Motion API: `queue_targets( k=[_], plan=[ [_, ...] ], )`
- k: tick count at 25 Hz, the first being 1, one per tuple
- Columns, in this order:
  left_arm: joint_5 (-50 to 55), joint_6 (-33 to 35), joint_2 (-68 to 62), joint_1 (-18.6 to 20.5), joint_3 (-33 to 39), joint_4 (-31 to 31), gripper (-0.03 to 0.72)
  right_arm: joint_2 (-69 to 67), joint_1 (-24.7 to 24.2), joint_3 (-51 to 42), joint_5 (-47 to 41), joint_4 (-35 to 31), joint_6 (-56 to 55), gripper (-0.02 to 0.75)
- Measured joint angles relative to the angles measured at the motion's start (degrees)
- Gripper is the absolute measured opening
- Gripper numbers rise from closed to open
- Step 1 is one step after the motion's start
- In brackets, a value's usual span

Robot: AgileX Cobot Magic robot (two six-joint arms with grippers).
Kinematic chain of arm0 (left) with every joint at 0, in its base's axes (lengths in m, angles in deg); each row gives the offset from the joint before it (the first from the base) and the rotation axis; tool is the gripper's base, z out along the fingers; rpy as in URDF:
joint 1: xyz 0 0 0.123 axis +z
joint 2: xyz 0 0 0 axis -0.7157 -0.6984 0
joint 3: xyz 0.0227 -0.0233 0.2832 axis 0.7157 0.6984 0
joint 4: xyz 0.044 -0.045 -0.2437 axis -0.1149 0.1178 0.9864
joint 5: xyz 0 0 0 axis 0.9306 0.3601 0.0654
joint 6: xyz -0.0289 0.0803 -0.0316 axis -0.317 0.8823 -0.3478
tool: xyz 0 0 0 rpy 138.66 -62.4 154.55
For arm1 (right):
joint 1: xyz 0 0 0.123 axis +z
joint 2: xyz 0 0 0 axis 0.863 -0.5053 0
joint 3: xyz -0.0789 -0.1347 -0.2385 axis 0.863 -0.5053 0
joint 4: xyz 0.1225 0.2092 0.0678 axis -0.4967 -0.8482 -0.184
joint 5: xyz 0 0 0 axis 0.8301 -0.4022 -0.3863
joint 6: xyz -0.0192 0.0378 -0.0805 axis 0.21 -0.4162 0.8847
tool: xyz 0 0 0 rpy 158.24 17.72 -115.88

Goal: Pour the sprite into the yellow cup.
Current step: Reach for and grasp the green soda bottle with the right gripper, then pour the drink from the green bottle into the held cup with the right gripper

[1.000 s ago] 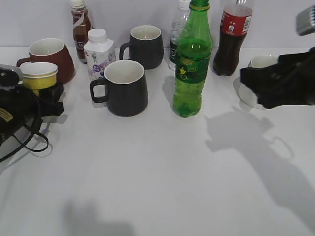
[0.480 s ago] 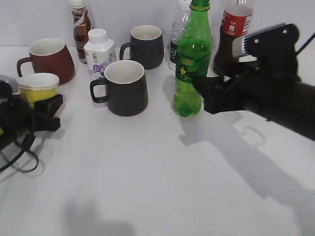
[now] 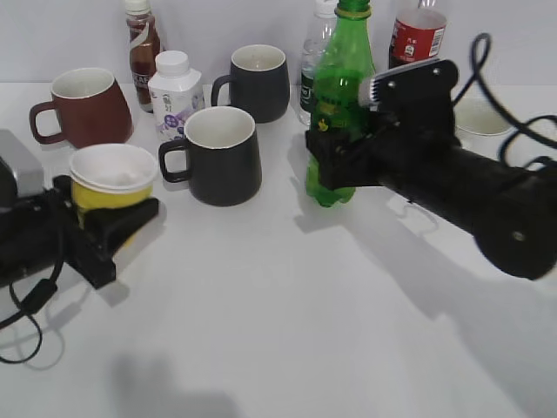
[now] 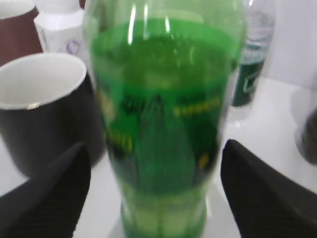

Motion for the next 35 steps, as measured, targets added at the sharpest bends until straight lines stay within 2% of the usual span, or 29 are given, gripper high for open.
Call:
queue_targets(
  k=[6, 9, 11, 16, 22, 26, 30, 35],
  plan=[
    [0.1, -4.2, 0.1, -0.6, 0.0, -7.0, 0.349, -6.0, 0.0, 5.3, 0.1, -0.9, -0.1, 0.604],
    [0.1, -4.6, 0.1, -3.6, 0.0, -7.3, 0.349, -7.1, 0.0, 6.9, 0.2, -0.9, -0.2, 0.537],
    [0.1, -4.6, 0.1, -5.9, -0.5, -7.3, 0.349, -7.4, 0.0, 7.1, 0.5, -0.9, -0.2, 0.462],
    [0.1, -4.6, -0.1, -10.7, -3.2, -5.1, 0.348, -7.3, 0.0, 7.2, 0.5, -1.0, 4.1, 0.449],
    [0.1, -4.6, -0.3, -12.5, -7.5, -3.5, 0.347, -3.4, -0.2, 7.1, -1.3, -0.9, 19.9, 0.449],
    [0.1, -4.7, -0.3, -13.1, -9.9, -3.4, 0.347, -1.2, -0.2, 7.1, -1.4, 1.7, 29.5, 0.449],
    [0.1, -4.8, -0.3, -14.3, -10.5, -3.3, 0.346, -0.1, -0.2, 7.1, -1.5, 4.8, 38.4, 0.449],
    [0.1, -4.8, -1.0, -16.6, -10.6, -3.3, 0.346, 0.0, -0.2, 7.1, -3.1, 5.3, 50.9, 0.449]
  ],
)
